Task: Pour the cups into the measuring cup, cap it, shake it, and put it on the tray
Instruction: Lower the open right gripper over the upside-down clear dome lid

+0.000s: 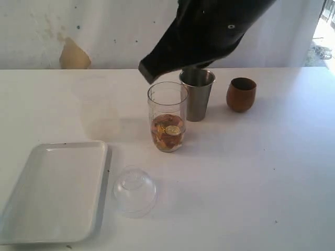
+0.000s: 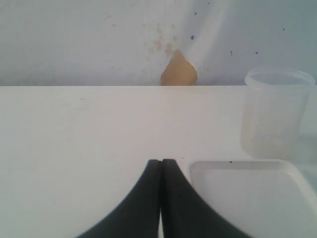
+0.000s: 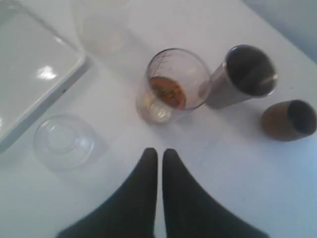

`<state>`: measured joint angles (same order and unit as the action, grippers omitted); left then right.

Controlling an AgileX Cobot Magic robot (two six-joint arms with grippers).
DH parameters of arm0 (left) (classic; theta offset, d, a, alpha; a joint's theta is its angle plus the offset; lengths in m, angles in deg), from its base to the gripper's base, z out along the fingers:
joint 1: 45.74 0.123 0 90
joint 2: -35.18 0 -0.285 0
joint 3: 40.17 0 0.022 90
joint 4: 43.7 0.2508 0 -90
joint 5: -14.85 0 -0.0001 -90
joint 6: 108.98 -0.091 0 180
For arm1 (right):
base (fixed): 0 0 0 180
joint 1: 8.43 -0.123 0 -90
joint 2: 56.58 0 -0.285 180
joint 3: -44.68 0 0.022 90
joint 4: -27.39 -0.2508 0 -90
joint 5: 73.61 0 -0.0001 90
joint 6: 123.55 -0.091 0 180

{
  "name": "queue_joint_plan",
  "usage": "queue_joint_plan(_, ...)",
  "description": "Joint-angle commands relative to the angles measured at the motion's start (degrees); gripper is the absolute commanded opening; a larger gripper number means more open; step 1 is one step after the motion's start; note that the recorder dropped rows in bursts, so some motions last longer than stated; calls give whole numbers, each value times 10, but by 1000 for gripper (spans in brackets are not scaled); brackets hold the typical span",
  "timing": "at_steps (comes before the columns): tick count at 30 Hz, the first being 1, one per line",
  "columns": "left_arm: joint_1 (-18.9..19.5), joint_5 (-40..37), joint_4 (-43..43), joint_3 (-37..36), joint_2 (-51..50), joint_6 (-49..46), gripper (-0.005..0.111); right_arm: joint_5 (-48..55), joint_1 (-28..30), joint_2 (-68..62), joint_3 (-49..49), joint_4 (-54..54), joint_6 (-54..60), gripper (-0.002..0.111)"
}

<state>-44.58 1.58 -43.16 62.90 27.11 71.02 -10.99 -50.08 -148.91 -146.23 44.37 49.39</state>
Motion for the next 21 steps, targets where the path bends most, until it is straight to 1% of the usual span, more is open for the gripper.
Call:
queue_joint_plan(1,-2,-1,1,-3,3,0,0,73,-2,-34,-4,-71,37,27)
queue_joint_plan(2,-2,-1,1,-3,3,0,0,73,-5,-48,-4,-81,37,35)
queue_joint_plan(5,-2,-1,1,-3,3,0,0,73,-6,-90,-4,-127,37,55)
queue_joint_plan(7,-2,-1,1,-3,3,0,0,73,-6,-117,-4,-149,37,60)
queue_joint_plan(12,-2,-1,1,-3,3,0,0,58,-6,-185,-4,-149,15,60)
queue_joint_plan(21,-2,-1,1,-3,3,0,0,-23,-12,-257,-14,-180,12,60)
